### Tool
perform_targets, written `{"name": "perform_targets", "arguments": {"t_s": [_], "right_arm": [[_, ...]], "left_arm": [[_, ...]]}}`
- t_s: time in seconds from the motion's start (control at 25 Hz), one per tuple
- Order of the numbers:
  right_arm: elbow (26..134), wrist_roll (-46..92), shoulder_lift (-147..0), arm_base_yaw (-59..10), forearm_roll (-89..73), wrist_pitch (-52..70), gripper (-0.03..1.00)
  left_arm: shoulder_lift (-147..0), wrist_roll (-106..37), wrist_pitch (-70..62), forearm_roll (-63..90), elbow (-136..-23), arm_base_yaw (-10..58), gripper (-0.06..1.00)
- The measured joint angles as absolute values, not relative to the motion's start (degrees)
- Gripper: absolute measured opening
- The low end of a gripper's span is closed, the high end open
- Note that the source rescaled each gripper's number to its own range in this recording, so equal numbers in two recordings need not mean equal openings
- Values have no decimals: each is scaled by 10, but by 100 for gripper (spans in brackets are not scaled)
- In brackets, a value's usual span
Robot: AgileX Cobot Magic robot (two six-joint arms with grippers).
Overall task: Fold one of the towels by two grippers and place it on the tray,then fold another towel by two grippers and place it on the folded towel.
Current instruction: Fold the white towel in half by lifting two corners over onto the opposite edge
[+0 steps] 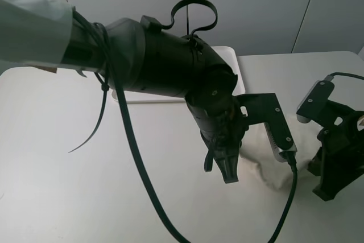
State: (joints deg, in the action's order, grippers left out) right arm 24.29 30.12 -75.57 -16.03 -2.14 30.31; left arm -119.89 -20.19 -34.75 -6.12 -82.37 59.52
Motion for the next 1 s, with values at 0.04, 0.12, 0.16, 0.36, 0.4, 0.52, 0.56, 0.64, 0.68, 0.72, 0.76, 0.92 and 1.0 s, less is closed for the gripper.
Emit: {"name": "perform_targets", "arguments": {"t_s": [0.04, 0.12, 0.16, 0.36, 0.4, 0.52, 0.56, 0.64, 0.68, 0.72, 0.76, 0.92, 1.0], "right_arm": [[250, 286, -755, -160, -21, 302, 0], [266, 260, -755, -160, -21, 301, 0], [272, 249, -755, -160, -21, 300, 0], [278, 158, -755, -160, 29, 275, 0], [278, 131, -755, -160, 46, 269, 0], [278, 45, -755, -160, 114, 261, 0], [278, 14, -755, -160, 139, 260, 0], [278, -42, -761, -160, 190, 258, 0], [278, -74, -765, -160, 213, 258, 0], [278, -102, -770, -160, 240, 256, 0], [278, -137, -775, -160, 266, 256, 0], [278, -248, -797, -160, 351, 253, 0], [278, -292, -809, -160, 386, 246, 0]], "left_arm": [[-1199, -187, -340, -60, -824, 591, 0], [-1199, -156, -328, -60, -824, 578, 0], [-1199, -139, -324, -59, -824, 573, 0], [-1199, -90, -309, -47, -824, 544, 0], [-1199, -86, -305, -43, -824, 539, 0], [-1198, -80, -284, -21, -824, 529, 0], [-1198, -80, -279, -13, -824, 528, 0], [-1198, -79, -270, -8, -826, 525, 0], [-1198, -77, -266, -5, -829, 525, 0], [-1198, -77, -264, -4, -833, 525, 0], [-1198, -77, -262, -4, -836, 525, 0], [-1200, -77, -259, 0, -851, 522, 0], [-1204, -77, -259, 0, -857, 520, 0]]}}
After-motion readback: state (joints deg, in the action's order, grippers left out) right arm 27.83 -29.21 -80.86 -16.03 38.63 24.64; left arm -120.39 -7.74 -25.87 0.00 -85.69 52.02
